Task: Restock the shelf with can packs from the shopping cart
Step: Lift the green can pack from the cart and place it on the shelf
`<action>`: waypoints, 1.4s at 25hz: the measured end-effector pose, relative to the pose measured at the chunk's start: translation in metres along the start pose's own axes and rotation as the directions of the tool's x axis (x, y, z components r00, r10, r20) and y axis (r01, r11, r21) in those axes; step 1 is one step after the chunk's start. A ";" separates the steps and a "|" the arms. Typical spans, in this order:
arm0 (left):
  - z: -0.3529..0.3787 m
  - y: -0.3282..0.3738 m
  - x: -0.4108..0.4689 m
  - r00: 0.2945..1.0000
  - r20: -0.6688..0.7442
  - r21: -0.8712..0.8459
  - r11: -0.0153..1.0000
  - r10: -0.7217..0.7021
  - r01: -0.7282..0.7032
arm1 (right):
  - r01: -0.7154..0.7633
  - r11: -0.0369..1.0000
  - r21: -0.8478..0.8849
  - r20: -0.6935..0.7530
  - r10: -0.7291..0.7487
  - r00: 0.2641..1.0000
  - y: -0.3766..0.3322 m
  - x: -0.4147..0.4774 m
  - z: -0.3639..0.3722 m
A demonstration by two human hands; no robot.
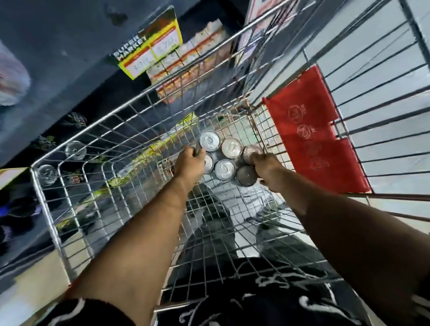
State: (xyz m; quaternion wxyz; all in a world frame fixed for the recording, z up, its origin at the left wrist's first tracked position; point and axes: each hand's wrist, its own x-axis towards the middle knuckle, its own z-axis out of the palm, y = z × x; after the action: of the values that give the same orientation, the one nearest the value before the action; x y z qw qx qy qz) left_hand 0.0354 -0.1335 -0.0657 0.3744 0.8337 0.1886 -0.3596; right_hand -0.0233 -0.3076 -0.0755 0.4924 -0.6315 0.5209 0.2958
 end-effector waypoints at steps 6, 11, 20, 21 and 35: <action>-0.013 -0.003 0.004 0.996 0.089 -0.158 0.987 0.002 0.012 | 0.025 0.998 -0.052 -0.060 -0.028 0.998 0.005 0.001 0.003; -0.024 -0.021 -0.031 0.994 0.071 -0.329 0.938 -0.087 0.106 | 0.152 0.940 -0.306 0.044 -0.146 0.988 -0.011 -0.017 -0.010; -0.071 0.009 -0.150 0.930 -0.364 -0.451 0.885 -0.059 -0.120 | 0.712 0.261 -0.652 0.409 -0.670 0.620 -0.088 -0.125 -0.066; -0.078 0.017 -0.162 0.911 -0.409 -0.482 0.860 -0.051 -0.168 | 0.744 0.215 -0.633 0.404 -0.727 0.554 -0.097 -0.140 -0.075; -0.180 0.152 -0.277 0.753 -0.657 -0.642 0.496 0.038 -0.585 | 0.985 0.170 -0.026 0.040 -0.985 0.171 -0.224 -0.286 -0.134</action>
State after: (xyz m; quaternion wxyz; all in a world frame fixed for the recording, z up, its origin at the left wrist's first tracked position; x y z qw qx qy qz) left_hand 0.0211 -0.1081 0.2969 0.7046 0.6463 0.2707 0.1122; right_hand 0.0896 -0.3334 0.2937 0.5562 -0.8275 -0.0184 -0.0746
